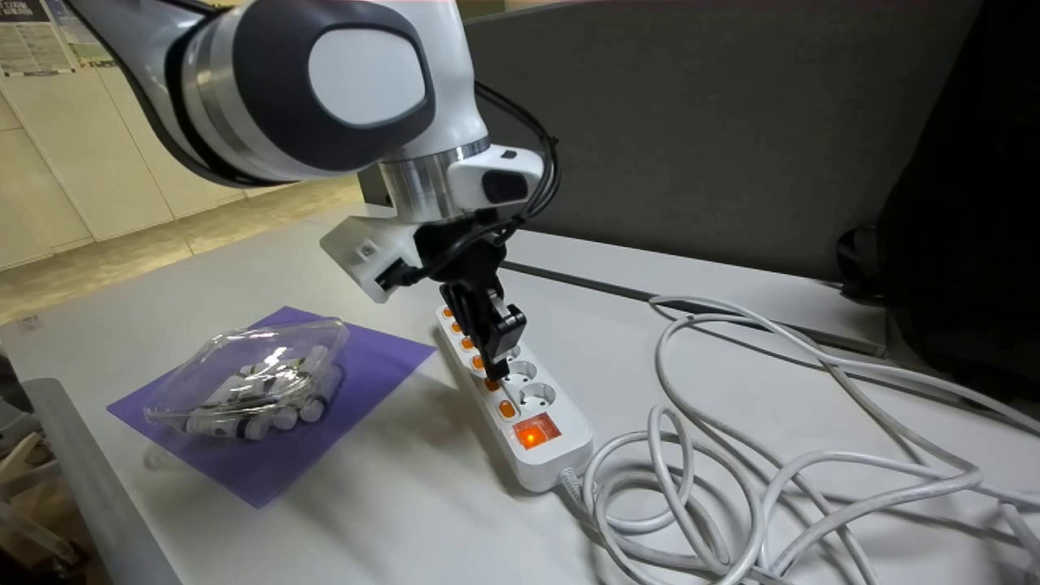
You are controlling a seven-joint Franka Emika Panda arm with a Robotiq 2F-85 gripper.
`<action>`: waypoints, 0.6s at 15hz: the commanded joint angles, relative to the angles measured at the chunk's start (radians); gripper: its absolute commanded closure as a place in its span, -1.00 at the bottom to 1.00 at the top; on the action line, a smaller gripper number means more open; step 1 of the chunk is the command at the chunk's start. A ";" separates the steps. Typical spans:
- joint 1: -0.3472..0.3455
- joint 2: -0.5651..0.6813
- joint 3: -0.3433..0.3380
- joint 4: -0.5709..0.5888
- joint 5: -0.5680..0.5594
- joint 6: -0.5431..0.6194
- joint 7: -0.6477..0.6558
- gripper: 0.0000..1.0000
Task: Turn on the second last switch to the right
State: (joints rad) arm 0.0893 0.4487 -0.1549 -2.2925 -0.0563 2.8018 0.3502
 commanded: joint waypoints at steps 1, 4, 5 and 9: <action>-0.002 0.003 0.009 0.010 0.023 0.002 -0.014 1.00; -0.013 0.003 0.033 0.006 0.041 0.018 -0.047 1.00; -0.020 0.003 0.046 0.004 0.051 0.024 -0.063 1.00; -0.027 0.005 0.066 0.004 0.083 0.012 -0.087 1.00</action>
State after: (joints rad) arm 0.0772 0.4501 -0.1036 -2.2928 0.0009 2.8178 0.2790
